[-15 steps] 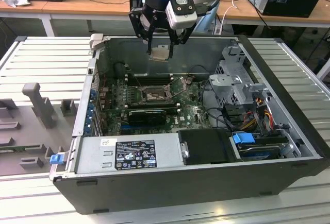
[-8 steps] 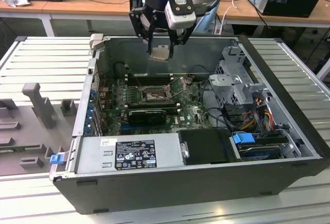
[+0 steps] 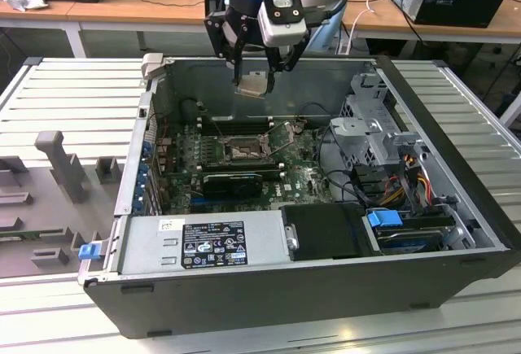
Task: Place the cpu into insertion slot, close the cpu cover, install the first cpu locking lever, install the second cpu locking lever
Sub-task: 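Place the cpu into insertion slot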
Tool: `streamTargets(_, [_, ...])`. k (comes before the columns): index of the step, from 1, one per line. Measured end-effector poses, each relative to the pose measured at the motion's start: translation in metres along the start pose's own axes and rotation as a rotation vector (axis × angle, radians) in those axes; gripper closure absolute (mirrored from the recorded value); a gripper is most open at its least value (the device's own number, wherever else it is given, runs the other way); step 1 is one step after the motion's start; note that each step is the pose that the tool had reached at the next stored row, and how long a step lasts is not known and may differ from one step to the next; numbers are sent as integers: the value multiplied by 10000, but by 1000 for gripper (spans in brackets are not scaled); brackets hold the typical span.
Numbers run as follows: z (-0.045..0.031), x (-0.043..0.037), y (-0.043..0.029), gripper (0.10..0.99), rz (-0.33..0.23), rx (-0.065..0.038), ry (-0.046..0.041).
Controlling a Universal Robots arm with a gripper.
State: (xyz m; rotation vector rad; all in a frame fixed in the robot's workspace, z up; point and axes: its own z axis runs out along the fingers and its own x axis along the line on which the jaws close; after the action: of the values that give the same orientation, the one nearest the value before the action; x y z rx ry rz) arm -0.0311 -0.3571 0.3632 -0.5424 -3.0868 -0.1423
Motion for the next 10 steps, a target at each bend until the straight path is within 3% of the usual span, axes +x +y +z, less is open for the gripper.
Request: streamTargets(10, [0,0,0,561,604,-12,-54])
